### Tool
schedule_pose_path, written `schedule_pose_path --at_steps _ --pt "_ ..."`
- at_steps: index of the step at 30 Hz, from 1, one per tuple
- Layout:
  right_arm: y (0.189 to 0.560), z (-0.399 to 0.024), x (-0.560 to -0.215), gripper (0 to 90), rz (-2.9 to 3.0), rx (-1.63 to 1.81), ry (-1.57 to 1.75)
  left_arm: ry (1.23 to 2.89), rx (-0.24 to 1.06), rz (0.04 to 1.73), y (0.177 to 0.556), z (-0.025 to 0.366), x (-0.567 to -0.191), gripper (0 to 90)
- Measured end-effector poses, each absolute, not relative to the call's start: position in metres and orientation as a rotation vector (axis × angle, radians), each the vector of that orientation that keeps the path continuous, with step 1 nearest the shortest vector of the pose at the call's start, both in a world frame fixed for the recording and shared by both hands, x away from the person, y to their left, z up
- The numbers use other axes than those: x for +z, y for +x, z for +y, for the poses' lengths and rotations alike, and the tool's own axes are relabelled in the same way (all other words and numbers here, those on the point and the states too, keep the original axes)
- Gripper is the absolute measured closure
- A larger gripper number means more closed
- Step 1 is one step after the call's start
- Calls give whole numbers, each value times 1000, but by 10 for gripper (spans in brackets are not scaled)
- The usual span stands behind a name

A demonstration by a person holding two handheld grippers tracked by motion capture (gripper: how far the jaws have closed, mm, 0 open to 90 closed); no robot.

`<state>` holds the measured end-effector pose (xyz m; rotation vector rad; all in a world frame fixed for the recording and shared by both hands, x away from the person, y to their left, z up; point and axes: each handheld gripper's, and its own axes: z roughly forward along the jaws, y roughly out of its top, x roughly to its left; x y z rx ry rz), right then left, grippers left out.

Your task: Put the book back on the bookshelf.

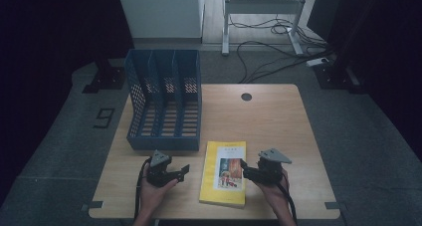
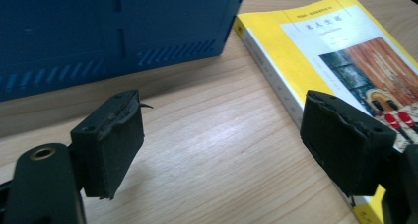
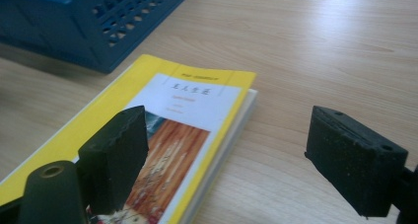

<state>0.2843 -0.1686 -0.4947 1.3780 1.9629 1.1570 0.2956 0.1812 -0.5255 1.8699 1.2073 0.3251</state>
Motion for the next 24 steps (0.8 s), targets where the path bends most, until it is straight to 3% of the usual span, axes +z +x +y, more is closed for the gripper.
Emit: schedule_pose_path --at_steps 24 --pt "288 -138 -540 196 2152 1076 1409 1980 226 1094 288 142 -531 175"
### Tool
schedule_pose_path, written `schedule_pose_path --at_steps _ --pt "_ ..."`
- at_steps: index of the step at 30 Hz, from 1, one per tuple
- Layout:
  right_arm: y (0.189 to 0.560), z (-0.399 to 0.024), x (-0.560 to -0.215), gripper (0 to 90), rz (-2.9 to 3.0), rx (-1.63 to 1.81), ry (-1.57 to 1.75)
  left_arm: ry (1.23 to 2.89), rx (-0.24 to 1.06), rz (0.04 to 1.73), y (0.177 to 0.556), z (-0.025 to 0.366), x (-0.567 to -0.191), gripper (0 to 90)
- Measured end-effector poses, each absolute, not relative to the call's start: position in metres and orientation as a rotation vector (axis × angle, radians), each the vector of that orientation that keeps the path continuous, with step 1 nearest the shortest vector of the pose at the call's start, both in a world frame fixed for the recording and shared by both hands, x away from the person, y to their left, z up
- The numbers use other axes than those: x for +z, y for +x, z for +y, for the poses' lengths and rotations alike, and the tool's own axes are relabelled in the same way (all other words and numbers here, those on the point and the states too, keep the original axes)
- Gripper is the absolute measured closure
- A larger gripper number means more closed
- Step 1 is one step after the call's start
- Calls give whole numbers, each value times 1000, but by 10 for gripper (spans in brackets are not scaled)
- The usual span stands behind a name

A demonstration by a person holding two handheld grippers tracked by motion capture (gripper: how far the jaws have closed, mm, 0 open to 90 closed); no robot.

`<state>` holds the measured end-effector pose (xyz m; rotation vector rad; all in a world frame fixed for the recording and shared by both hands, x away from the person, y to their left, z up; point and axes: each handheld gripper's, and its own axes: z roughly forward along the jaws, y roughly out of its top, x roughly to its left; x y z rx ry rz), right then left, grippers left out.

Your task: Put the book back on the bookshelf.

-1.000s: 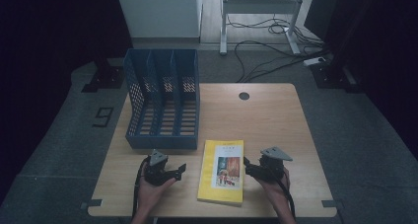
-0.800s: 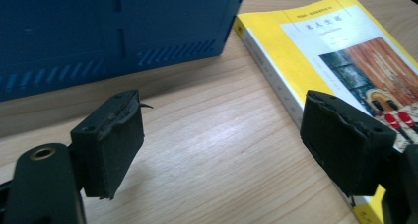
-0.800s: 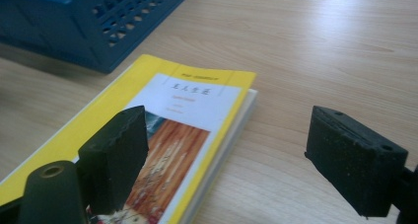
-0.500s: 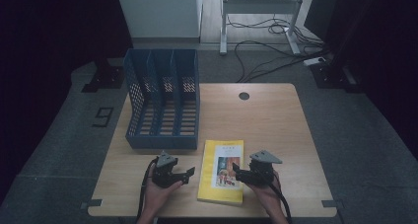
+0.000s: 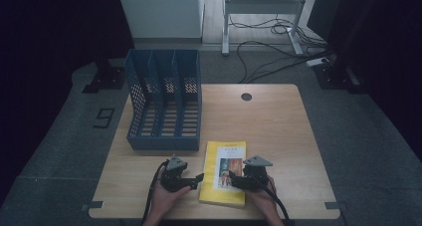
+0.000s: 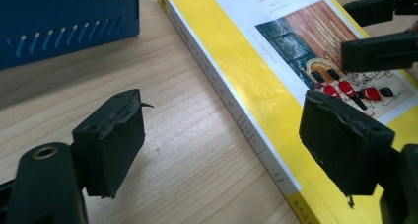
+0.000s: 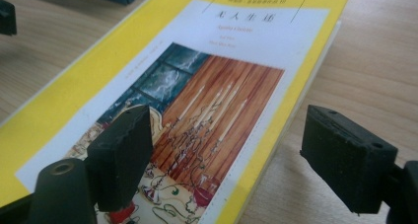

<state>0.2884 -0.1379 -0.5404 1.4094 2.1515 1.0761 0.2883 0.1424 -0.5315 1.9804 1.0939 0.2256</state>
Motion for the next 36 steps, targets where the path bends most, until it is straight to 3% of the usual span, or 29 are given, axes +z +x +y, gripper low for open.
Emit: schedule_pose_path --at_steps 17,23,36 --pt "290 -139 -546 229 2162 1112 1441 2074 110 1102 298 116 -529 172" --pt "289 -139 -546 231 2157 1116 1444 2091 118 1109 296 108 -536 146" --pt "289 -139 -547 227 2151 1123 1436 2077 138 1066 292 101 -544 177"
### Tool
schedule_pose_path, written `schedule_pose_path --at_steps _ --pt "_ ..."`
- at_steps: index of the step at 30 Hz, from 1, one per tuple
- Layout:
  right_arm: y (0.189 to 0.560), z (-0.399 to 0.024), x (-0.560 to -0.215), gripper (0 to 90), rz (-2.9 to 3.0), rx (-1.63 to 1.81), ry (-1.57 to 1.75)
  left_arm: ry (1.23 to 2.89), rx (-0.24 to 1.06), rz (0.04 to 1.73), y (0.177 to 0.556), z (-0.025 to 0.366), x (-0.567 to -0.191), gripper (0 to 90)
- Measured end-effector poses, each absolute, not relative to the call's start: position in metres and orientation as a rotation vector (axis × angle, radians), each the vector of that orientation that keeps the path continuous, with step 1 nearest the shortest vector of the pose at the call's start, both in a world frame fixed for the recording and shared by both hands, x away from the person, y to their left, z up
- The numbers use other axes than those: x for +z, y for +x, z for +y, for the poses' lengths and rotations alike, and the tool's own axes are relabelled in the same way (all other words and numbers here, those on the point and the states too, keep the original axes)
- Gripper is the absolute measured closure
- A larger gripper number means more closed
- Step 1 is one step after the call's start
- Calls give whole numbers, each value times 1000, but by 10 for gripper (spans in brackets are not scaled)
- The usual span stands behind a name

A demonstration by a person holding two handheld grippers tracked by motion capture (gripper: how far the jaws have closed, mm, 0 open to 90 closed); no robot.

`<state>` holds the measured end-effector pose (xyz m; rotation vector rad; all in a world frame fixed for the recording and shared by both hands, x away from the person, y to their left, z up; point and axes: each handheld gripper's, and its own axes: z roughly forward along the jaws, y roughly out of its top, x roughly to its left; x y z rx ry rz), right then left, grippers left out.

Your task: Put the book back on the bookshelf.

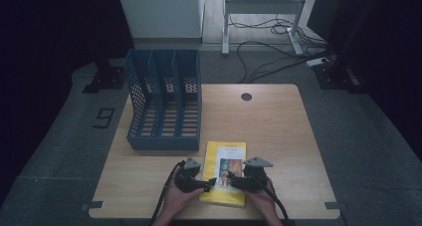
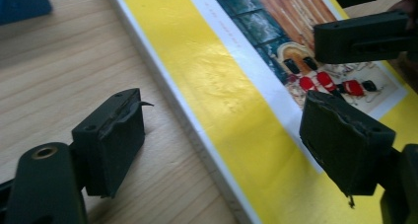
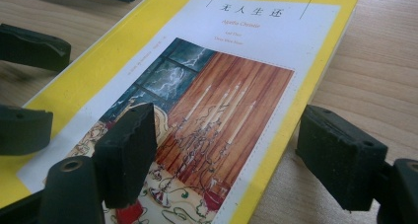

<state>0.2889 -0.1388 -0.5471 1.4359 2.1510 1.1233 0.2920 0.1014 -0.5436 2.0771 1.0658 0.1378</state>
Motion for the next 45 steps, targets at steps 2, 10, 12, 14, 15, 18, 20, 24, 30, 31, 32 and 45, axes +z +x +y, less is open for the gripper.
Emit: schedule_pose_path --at_steps 2,10,12,14,15,18,20,24,30,31,32,45 --pt "289 -139 -547 227 2151 1122 1432 2084 139 1048 289 98 -544 186" --pt "289 -139 -547 221 2156 1122 1421 2090 161 1048 286 95 -544 223" --pt "290 -138 -547 215 2157 1120 1418 2088 166 1048 286 94 -544 220" --pt "291 -138 -547 207 2156 1119 1422 2087 172 1047 286 94 -545 215" --pt "291 -137 -547 203 2155 1118 1423 2087 176 1045 285 94 -545 213" --pt "293 -136 -548 190 2149 1116 1429 2086 176 1048 285 93 -545 209" --pt "294 -135 -547 187 2147 1113 1433 2086 175 1047 286 93 -545 207" --pt "295 -135 -547 189 2156 1102 1426 2084 177 1041 285 93 -545 206" --pt "300 -140 -547 200 2164 1122 1471 2086 181 1036 285 94 -546 206" --pt "301 -140 -547 200 2163 1127 1477 2086 181 1036 285 94 -546 206" --pt "300 -140 -547 201 2165 1123 1473 2084 180 1038 285 94 -546 206" --pt "295 -142 -535 318 2128 1138 1450 2083 180 1026 286 95 -547 200"
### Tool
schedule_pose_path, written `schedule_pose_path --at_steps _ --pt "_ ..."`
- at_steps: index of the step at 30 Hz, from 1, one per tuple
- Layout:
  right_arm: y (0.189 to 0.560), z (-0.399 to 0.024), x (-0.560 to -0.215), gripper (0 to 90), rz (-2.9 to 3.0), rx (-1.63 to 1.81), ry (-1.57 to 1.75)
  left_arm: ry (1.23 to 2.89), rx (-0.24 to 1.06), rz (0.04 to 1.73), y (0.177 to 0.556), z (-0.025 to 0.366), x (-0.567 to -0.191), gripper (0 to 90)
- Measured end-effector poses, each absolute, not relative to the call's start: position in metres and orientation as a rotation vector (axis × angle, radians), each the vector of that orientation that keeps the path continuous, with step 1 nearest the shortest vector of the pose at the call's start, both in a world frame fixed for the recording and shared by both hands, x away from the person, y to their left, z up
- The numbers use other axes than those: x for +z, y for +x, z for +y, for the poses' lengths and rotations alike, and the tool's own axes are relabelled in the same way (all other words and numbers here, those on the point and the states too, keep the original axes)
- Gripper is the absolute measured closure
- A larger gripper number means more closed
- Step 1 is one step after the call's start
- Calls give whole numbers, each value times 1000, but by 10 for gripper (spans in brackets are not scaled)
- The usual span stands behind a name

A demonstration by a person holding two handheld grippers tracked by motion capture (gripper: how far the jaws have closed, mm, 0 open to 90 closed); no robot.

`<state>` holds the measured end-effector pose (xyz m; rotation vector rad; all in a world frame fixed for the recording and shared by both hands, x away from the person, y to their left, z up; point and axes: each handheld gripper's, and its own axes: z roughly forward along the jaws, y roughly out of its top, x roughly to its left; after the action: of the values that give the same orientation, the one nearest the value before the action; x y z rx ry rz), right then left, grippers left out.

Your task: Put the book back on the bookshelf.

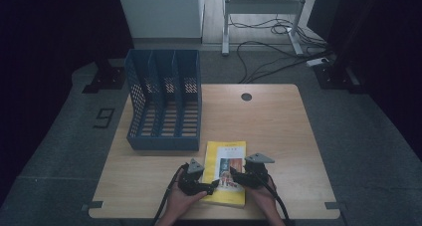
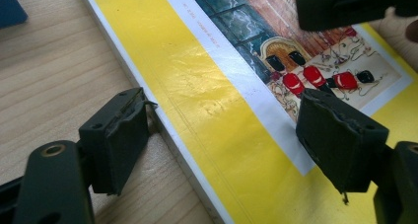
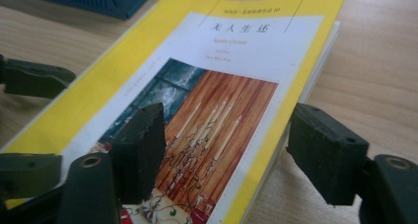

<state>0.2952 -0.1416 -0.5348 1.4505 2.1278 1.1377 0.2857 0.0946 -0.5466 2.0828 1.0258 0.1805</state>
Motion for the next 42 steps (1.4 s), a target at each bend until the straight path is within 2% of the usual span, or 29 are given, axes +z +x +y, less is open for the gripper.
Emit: schedule_pose_path --at_steps 9,18,23,37,42 --pt "289 -145 -519 406 2117 1285 1410 2077 180 1023 286 95 -547 199" --pt "290 -141 -524 415 2141 1283 1393 2074 177 1019 286 95 -547 198" --pt "288 -141 -521 515 2125 1320 1351 2073 176 1015 286 96 -548 196" --pt "295 -139 -522 528 2114 1393 1365 2072 179 1015 286 95 -548 194" --pt "307 -140 -529 569 2128 1371 1375 2072 179 1015 286 95 -548 194"
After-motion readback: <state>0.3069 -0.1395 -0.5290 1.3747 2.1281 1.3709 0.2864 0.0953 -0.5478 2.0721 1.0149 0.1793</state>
